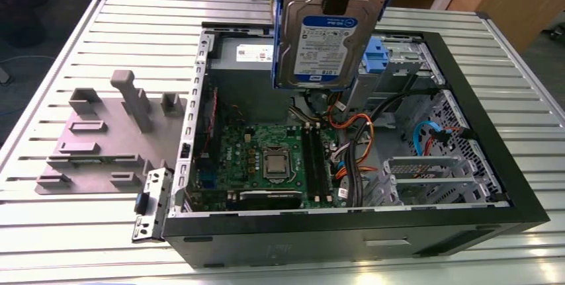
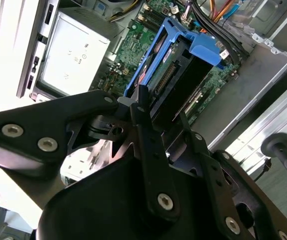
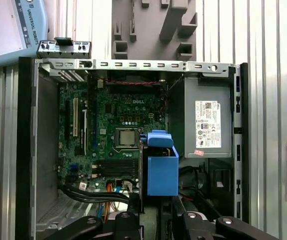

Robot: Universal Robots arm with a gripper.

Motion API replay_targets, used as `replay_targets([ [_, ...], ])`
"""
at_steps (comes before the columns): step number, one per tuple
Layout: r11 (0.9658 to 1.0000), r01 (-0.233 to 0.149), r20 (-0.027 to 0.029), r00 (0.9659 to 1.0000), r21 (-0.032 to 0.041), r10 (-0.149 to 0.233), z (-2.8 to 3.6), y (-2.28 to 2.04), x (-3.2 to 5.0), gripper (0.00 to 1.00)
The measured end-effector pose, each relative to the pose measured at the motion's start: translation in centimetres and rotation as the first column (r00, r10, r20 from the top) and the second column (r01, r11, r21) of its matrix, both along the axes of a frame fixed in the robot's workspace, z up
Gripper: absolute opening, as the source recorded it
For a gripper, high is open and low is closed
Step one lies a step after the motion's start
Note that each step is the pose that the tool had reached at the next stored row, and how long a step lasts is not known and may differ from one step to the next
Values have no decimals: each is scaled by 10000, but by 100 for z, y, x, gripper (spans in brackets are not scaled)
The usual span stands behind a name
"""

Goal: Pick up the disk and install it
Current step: 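Pick up the disk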

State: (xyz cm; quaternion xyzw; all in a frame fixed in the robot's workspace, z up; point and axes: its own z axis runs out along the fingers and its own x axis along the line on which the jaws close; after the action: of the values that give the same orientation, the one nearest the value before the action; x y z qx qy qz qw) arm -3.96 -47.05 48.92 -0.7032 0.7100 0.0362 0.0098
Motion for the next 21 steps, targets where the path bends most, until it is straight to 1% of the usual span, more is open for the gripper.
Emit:
replay_targets([
  [9,10000,0,1,10000,1,0,-1,-75,30,35],
  [16,10000,0,0,10000,1,0,-1,-83,34,35],
  [21,10000,-1,0,10000,0,1,-2,-117,42,35],
])
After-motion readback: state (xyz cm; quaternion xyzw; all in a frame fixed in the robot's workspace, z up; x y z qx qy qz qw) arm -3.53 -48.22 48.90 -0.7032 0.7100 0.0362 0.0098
